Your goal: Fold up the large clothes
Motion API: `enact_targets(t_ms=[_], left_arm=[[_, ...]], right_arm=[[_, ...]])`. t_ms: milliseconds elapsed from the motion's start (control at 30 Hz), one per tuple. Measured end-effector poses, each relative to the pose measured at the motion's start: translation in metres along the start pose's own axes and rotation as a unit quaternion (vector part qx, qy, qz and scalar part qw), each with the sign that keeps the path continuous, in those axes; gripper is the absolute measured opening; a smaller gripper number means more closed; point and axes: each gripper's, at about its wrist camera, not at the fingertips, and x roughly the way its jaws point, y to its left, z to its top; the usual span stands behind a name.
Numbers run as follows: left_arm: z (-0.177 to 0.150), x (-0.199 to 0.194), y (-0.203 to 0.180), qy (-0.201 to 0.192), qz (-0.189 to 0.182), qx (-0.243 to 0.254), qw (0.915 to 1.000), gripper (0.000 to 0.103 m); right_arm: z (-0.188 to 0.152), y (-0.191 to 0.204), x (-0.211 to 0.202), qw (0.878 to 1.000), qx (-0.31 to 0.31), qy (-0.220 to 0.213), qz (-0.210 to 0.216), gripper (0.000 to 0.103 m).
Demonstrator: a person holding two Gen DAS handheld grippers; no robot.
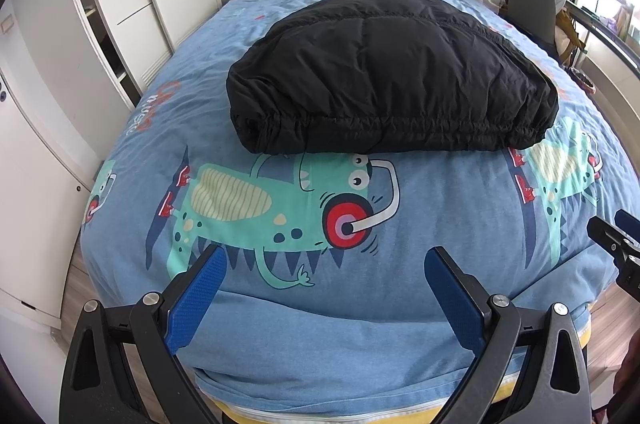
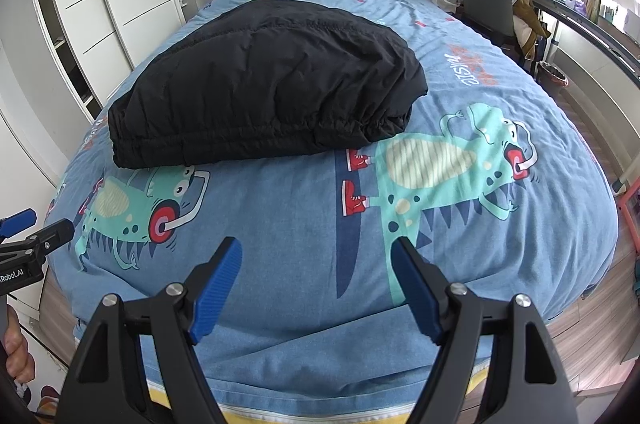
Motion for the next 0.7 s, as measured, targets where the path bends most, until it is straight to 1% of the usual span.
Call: enact_targets(t_ms=[600,700], left_arm=[[-0.0043,-0.0034,0.0014,-0.007,0.003,-0.008,0.9999,0.098],[-0.0049,-0.0033,0.003,-0.006,-0.004,-0.014,0.9999,0.098]], right_arm=[[-0.0001,-0.0027,-0.0047,1.0,0.002,-0.007,-0.007,0.076],[-0.0001,-0.0033,-0.0049,1.0,0.001,-0.009,-0.009,0.076]])
